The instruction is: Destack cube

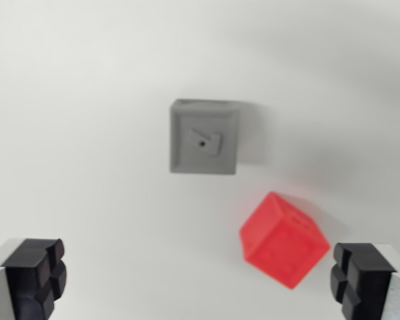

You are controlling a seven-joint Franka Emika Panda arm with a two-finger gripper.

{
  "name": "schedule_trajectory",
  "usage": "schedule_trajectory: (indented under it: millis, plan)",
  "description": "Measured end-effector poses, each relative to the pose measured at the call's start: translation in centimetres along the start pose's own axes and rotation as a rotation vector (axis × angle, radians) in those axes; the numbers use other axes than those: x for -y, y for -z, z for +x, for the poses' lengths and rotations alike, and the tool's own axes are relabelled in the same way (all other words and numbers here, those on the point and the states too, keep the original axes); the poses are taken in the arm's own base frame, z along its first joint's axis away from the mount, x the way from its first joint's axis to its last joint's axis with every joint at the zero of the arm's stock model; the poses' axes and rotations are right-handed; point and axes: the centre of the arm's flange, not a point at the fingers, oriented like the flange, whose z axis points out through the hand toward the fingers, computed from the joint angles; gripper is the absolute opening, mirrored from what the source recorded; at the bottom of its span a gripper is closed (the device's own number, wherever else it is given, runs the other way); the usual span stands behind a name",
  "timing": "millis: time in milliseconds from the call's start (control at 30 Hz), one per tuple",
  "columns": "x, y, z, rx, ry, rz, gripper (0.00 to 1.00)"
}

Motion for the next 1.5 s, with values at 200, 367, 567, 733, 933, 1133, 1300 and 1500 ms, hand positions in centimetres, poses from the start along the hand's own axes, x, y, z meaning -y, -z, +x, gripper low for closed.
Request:
schedule_trajectory:
  millis: [200,367,567,733,933,1133,1300,1500]
  plan:
    - [0.0,2.4,0.0,0.000,0.000,0.000,1.00]
    - [0.0,4.2,0.0,0.000,0.001,0.001,1.00]
    - [0.1,6.2,0.0,0.000,0.001,0.001,1.00]
    - [0.1,7.5,0.1,0.000,0.001,0.001,1.00]
    - [0.1,8.6,0.1,0.001,0.001,0.001,1.00]
    - [0.1,9.2,0.1,0.001,0.001,0.001,1.00]
    - [0.1,9.2,0.1,0.003,0.001,0.000,1.00]
    - [0.1,9.1,0.1,0.004,0.001,0.000,1.00]
